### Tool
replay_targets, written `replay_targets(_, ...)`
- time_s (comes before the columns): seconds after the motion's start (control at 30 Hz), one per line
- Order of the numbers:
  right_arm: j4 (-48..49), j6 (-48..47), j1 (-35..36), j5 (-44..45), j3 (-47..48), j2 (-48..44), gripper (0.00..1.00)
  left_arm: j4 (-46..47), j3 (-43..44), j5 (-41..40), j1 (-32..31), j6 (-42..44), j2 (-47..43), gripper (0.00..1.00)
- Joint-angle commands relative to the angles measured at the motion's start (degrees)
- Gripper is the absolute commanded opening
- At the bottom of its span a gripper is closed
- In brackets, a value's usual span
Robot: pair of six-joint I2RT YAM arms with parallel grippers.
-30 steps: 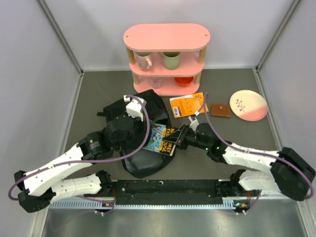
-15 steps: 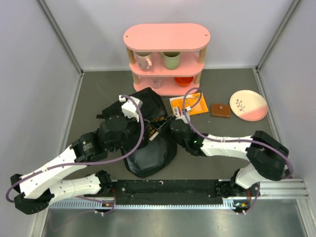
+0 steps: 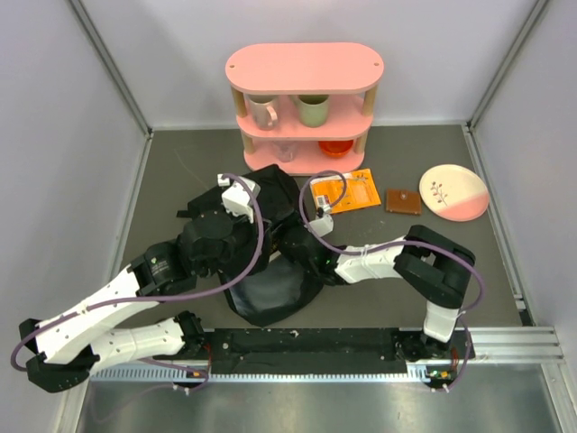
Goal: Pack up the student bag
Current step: Place the book in the student bag.
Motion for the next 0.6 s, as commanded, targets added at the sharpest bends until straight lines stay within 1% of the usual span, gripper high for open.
replay_targets(0.0,3.65,-5.37,0.47,-2.72,-2.54,-2.9,0.76,4.99,2.0,0.28,0.16,-1.01,-1.69,0.0)
replay_targets(0.1,1.28,-7.39,0.47,-5.35,-5.53,-7.28,0.77,4.55,1.92,0.2,0.16,-1.27,-1.51,0.0)
replay_targets(0.2,-3.8,-8.18,0.47,-7.38,-7.29,-10.9,0.78,4.28,1.39,-0.07,0.25,-1.62,-1.6,0.0)
replay_targets(0.27,-4.43,-10.02,0.47,-8.96,-8.78,-13.8,0.77,4.11,1.13,-0.16,0.33,-1.89,-1.51,0.0)
replay_targets(0.33,-2.86,-10.73,0.47,-10.19,-9.93,-15.56,0.75,4.11,0.77,0.02,0.33,-2.06,-1.77,0.0)
replay_targets(0.37,-2.25,-10.3,0.47,-10.72,-10.72,-15.66,0.72,4.02,0.6,0.02,0.42,-2.41,-1.95,0.0)
replay_targets(0.4,-1.54,-10.04,0.56,-11.24,-10.99,-15.74,0.61,4.02,0.34,0.02,0.42,-2.59,-1.78,0.0)
replay_targets(0.47,0.48,-10.03,0.47,-13.18,-11.34,-15.75,0.55,3.84,0.25,0.28,0.42,-3.03,-1.77,0.0)
replay_targets(0.5,0.49,-10.03,0.47,-13.79,-11.25,-15.57,0.48,3.75,0.25,0.46,0.42,-3.29,-1.95,0.0)
replay_targets(0.57,0.75,-9.95,0.47,-15.2,-11.34,-15.13,0.4,3.67,-0.02,0.72,0.42,-3.91,-2.21,0.0)
